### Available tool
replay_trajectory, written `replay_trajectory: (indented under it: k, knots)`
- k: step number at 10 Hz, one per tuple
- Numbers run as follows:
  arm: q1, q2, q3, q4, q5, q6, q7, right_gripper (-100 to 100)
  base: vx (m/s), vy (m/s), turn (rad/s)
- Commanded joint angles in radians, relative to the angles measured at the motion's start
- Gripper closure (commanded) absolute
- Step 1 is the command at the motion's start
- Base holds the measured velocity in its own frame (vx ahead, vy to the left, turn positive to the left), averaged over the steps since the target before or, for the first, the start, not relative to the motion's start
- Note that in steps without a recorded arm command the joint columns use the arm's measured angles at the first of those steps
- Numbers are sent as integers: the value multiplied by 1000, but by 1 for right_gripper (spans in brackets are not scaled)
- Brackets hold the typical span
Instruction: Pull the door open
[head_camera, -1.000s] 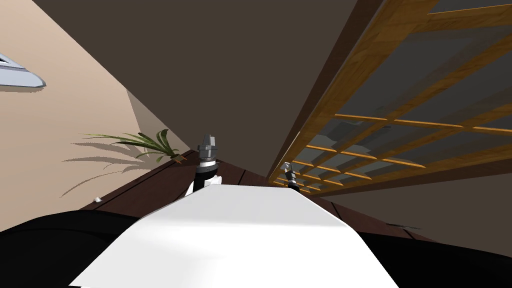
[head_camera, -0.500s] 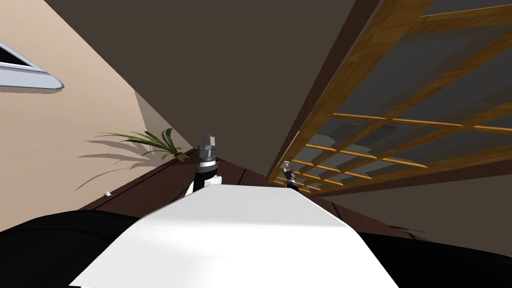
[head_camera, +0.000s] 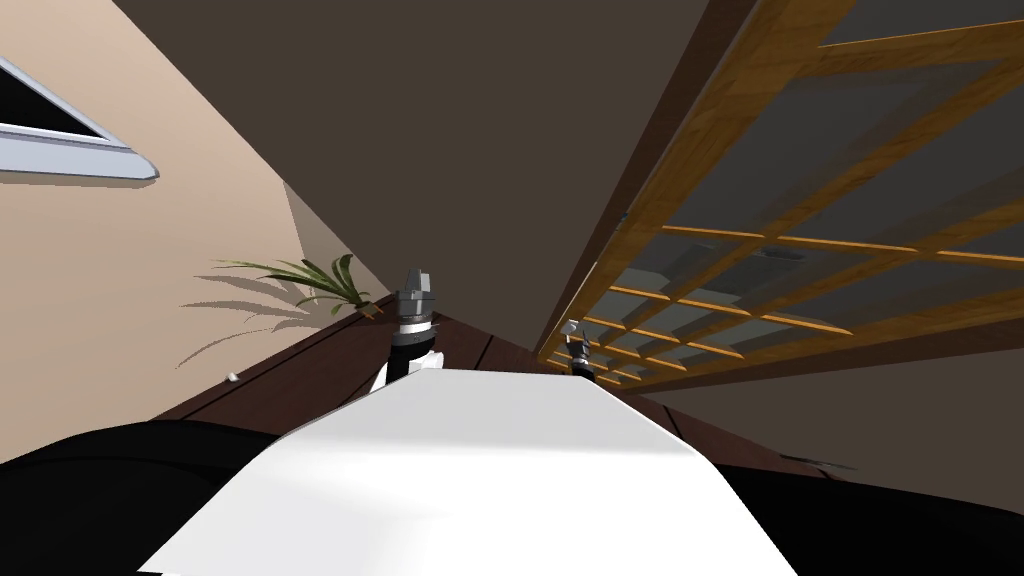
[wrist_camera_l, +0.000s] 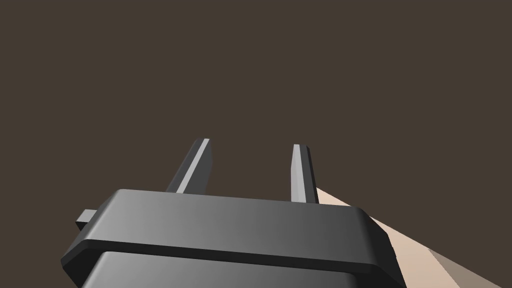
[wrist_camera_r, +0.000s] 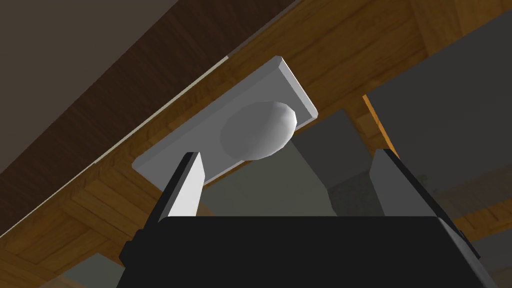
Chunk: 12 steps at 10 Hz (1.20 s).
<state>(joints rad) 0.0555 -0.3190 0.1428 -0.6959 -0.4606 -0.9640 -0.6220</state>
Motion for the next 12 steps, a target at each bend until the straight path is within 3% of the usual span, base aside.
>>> replay_trajectory:
  k: [1,3,6,8,12]
  knots:
    - [0,2,5,-4,-13,3,-36,-100,-59,-15,15]
    - [2,9,24,-22,-58,12,-100,-100,-58,-10,49]
    - [3,13,33,-32,-80,16,-159,-100,-52,-14,26]
    - [5,20,51,-50,-125,25,-225,-100,-56,-8,51]
    - [7,27,69,-69,-169,33,-322,-100,-51,-15,30]
